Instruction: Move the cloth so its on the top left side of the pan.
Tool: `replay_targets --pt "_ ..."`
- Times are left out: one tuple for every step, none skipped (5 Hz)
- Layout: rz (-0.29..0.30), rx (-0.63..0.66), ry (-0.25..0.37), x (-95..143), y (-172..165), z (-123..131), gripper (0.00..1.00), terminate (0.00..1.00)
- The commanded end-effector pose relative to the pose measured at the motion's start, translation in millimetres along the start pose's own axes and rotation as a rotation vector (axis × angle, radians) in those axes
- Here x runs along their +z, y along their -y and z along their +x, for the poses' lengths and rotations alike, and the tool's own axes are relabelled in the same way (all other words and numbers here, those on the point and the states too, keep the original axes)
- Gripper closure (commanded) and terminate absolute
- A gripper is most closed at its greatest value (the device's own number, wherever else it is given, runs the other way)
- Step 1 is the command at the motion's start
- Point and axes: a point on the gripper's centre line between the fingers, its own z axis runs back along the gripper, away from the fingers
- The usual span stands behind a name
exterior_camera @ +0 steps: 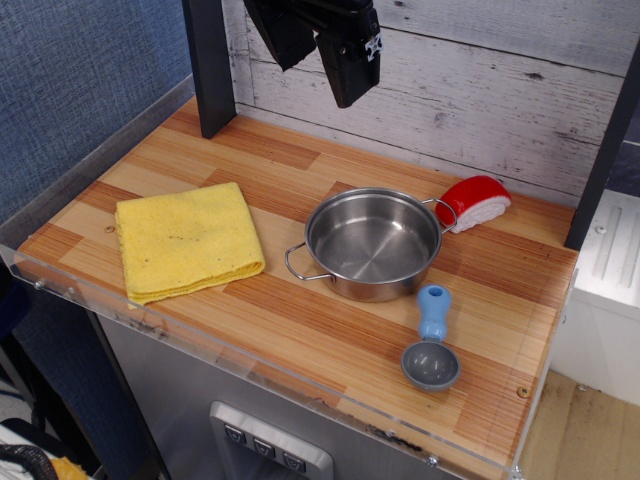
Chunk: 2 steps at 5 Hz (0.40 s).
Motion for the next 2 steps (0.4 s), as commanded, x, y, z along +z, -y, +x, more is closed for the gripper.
replay_targets --pt "0.0 0.0 0.0 0.0 0.0 0.0 0.0 0.0" --pt "0.062 0.054 -0.041 5.2 -9.8 -26.7 0.0 0.0"
